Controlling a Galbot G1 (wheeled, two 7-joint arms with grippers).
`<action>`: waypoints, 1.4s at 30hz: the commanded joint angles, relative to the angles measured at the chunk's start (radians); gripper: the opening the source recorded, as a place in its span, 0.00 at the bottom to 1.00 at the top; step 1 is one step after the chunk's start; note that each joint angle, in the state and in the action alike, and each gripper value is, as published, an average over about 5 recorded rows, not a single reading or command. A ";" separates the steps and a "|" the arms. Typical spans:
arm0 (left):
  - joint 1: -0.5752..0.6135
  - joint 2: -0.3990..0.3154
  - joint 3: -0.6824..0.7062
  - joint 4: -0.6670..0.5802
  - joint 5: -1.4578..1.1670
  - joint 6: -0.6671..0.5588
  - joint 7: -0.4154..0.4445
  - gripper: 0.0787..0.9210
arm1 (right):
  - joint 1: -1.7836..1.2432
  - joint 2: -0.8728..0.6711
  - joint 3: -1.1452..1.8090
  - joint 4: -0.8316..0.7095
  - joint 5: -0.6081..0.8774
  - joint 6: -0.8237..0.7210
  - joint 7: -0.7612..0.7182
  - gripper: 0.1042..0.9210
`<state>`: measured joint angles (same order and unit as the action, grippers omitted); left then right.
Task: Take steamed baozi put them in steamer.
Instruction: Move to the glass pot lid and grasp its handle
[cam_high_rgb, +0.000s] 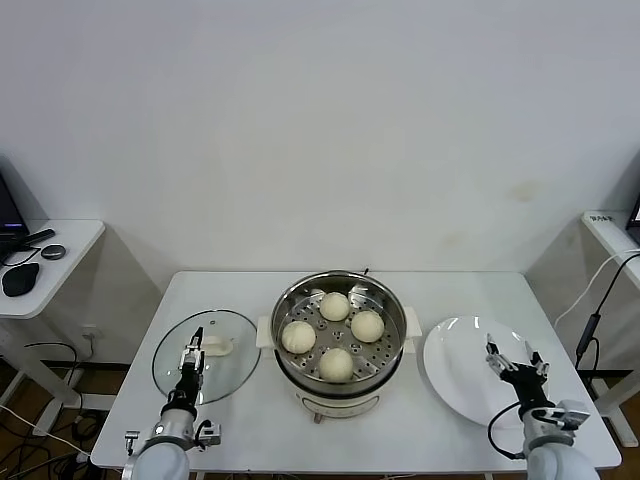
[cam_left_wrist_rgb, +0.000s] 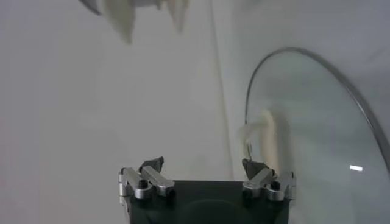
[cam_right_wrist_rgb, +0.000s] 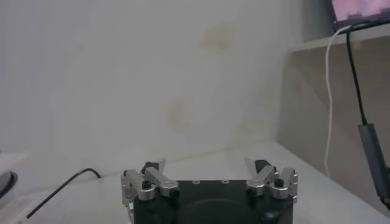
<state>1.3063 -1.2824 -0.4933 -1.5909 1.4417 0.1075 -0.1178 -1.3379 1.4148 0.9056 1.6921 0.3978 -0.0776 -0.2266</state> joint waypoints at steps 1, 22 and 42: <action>-0.065 -0.002 0.024 0.094 -0.036 0.042 -0.010 0.88 | -0.005 0.016 0.005 -0.008 -0.010 0.004 0.003 0.88; -0.153 -0.001 0.039 0.190 -0.090 0.096 -0.018 0.88 | -0.004 0.027 0.011 -0.030 -0.019 0.009 0.005 0.88; -0.295 0.004 0.066 0.328 -0.131 0.098 -0.047 0.88 | -0.030 0.028 0.032 -0.036 -0.024 0.015 0.004 0.88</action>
<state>1.0745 -1.2797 -0.4412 -1.3246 1.3359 0.2022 -0.1562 -1.3632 1.4431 0.9349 1.6563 0.3750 -0.0641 -0.2214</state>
